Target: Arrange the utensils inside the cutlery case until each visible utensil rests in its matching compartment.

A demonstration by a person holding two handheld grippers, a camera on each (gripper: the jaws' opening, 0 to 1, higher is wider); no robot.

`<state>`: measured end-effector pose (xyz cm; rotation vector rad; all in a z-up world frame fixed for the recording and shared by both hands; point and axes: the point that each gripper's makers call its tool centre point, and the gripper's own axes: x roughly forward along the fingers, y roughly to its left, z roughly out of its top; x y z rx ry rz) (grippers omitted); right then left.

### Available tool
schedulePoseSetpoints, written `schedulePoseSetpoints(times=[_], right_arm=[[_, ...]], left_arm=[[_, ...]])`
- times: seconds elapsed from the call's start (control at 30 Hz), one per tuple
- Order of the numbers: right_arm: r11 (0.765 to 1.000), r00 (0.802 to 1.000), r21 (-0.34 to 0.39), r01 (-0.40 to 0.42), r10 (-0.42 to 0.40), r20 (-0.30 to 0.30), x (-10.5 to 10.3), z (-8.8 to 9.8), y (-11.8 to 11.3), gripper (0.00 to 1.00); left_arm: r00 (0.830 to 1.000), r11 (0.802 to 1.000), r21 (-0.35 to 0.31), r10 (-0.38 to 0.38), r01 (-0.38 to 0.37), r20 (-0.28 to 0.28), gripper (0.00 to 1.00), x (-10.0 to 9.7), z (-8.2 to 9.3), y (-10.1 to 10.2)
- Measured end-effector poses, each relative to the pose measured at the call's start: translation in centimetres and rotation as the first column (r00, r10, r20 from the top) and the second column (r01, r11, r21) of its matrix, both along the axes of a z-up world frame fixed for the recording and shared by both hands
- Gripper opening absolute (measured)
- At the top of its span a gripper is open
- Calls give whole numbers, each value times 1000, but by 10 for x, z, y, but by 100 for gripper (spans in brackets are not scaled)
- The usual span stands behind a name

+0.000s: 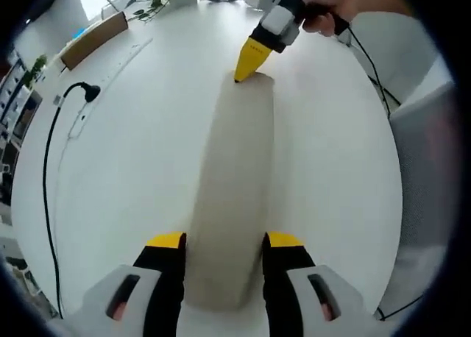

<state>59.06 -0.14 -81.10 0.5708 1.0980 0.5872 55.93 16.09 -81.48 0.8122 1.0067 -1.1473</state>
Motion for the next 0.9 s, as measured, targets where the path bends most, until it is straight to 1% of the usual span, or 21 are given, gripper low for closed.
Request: schedulePoseSetpoints(times=[0.03, 0.1, 0.17, 0.2, 0.3, 0.37, 0.43, 0.47, 0.53, 0.57, 0.63, 0.73, 0.77, 0.83, 0.9], right_arm=[[1000, 1000, 1, 1, -1, -1, -3, -1, -1, 17], [1000, 1000, 10, 19, -19, -10, -17, 0, 1, 17], [1000, 1000, 13, 18, -18, -2, -25, -1, 2, 18], [999, 999, 22, 41, -41, -18, -33, -1, 5, 18], [999, 999, 25, 43, -42, -15, -49, 1, 7, 18], [999, 999, 15, 47, -47, -7, -58, 3, 9, 18], [998, 998, 6, 58, -58, 8, -62, 4, 9, 18], [998, 998, 4, 64, -64, 16, -65, 5, 10, 18], [998, 997, 5, 70, -70, 14, -67, 5, 11, 18], [997, 997, 5, 79, -79, 14, -69, 6, 11, 18], [997, 997, -1, 75, -75, 13, -73, 7, 13, 18], [997, 997, -2, 77, -77, -1, -73, 7, 14, 18], [998, 998, -6, 65, -65, 9, -73, 7, 14, 18], [998, 998, 1, 70, -70, 5, -73, 7, 14, 19], [994, 995, 27, 103, -103, -7, -73, 6, 14, 19]], left_arm=[[1000, 1000, -6, -1, 1, -4, 42, -3, 0, 0], [1000, 1000, -24, 9, -9, -4, 42, -9, 0, -1], [1000, 999, -40, 29, -29, -2, 42, -16, -1, -2], [1000, 999, -40, 29, -30, -5, 42, -18, -1, -3], [1000, 1000, -23, -3, 3, 4, 42, -30, -2, -2], [1000, 1000, -23, -8, 8, 7, 42, -35, -2, -3], [999, 1000, -23, -9, 10, 34, 42, -37, -3, -3], [998, 1000, -23, -17, 18, 60, 42, -37, -4, -3], [996, 999, -29, -30, 33, 79, 42, -38, -4, -3], [998, 999, -37, -5, 7, 67, 43, -38, -5, -3], [997, 999, -35, -24, 27, 68, 43, -40, -5, -2], [998, 999, -33, -26, 28, 65, 43, -40, -5, -3], [998, 999, -36, -25, 28, 62, 43, -40, -6, -3], [999, 999, -40, -16, 18, 46, 44, -38, -7, -3], [999, 999, -41, -8, 10, 38, 44, -40, -7, -3]])
